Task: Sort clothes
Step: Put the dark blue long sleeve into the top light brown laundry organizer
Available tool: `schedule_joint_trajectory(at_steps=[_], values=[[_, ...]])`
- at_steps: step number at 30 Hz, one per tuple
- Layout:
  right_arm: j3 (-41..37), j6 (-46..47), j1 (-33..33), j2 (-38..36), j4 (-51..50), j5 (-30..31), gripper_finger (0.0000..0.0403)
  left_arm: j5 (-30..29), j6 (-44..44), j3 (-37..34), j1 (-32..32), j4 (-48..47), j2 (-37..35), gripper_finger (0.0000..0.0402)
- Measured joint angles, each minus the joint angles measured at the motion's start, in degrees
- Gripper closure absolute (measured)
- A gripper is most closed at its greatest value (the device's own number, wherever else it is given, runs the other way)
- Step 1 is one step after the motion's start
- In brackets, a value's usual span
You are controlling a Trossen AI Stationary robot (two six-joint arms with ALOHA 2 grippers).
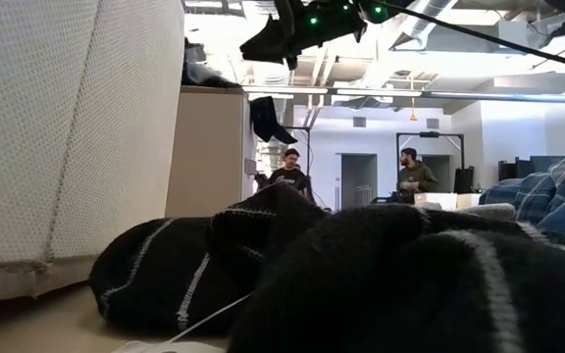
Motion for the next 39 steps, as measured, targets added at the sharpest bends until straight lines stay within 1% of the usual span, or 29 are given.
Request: schedule_joint_trajectory(at_steps=[3, 4, 5, 7, 10, 11, 14, 16, 19, 22, 24, 27, 31, 35, 37, 39], values=[[0.0, 0.02, -0.06, 0.0, -2.12, 0.28, 0.0251, -14.37, 2.46, -0.01, 0.18, -3.31, 0.02, 0.0401], [0.0, -0.05, -0.06, 0.0, -2.92, 0.3, 0.0251, -17.32, 2.99, -0.02, 0.62, -4.23, 0.02, 0.0401], [-0.02, -0.27, -0.06, 0.0, -3.83, 0.3, 0.0251, -18.24, 3.04, -0.01, 1.14, -5.07, 0.02, 0.0401], [-0.01, -0.87, 0.01, 0.0, -5.69, 0.28, 0.0251, -17.37, 2.2, -0.02, 2.44, -6.75, 0.02, 0.0401], [0.0, -1.5, 0.05, 0.0, -8.44, 0.26, 0.0251, -14.5, -0.79, -0.02, 5.05, -9.41, 0.48, 0.0401], [-0.01, -1.6, 0.05, 0.0, -9.21, 0.26, 0.0251, -12.48, -1.96, -0.02, 5.82, -10.07, 0.93, 0.0401], [0.0, -1.75, 0.16, 0.0, -11.34, 0.26, 0.0251, -3.99, -4.83, -0.11, 8.9, -11.36, 2.57, 0.0401], [0.0, -1.78, 0.23, 0.01, -12.94, 0.26, 0.0251, -0.62, -6.23, -0.09, 10.18, -11.59, 3.93, 0.04], [0.0, -3.27, 0.4, 0.02, -16.69, 0.24, 0.0251, 1.28, -7.55, -0.09, 11.09, -12.29, 7.03, 0.0398], [0.02, -6.1, 0.44, 0.04, -23.01, 1.07, 0.0251, 2.26, -8.41, -0.09, 11.17, -12.29, 10.25, 0.0395], [0.02, -7.73, 0.02, 0.02, -27.15, 1.41, 0.0251, 2.46, -8.57, -0.09, 11.13, -12.3, 12.11, 0.0384], [0.02, -10.0, -0.18, -0.1, -30.96, 1.62, 0.0251, 2.44, -8.57, -0.09, 10.42, -11.39, 14.36, 0.0343], [0.02, -15.28, 0.18, -0.15, -32.99, 2.64, 0.0245, 2.72, -8.59, -0.09, 9.88, -8.33, 15.21, 0.0254], [0.02, -18.52, 1.0, -0.17, -31.92, 8.2, 0.0219, 2.72, -9.03, -0.09, 9.68, -6.08, 14.97, 0.016], [0.02, -18.57, 0.97, -0.17, -30.54, 8.41, 0.0203, 2.88, -9.03, -0.09, 9.6, -5.74, 14.42, 0.0126], [0.02, -18.59, 0.97, -0.17, -28.93, 8.39, 0.0188, 4.45, -9.05, -0.09, 9.57, -5.31, 13.46, 0.0105]])
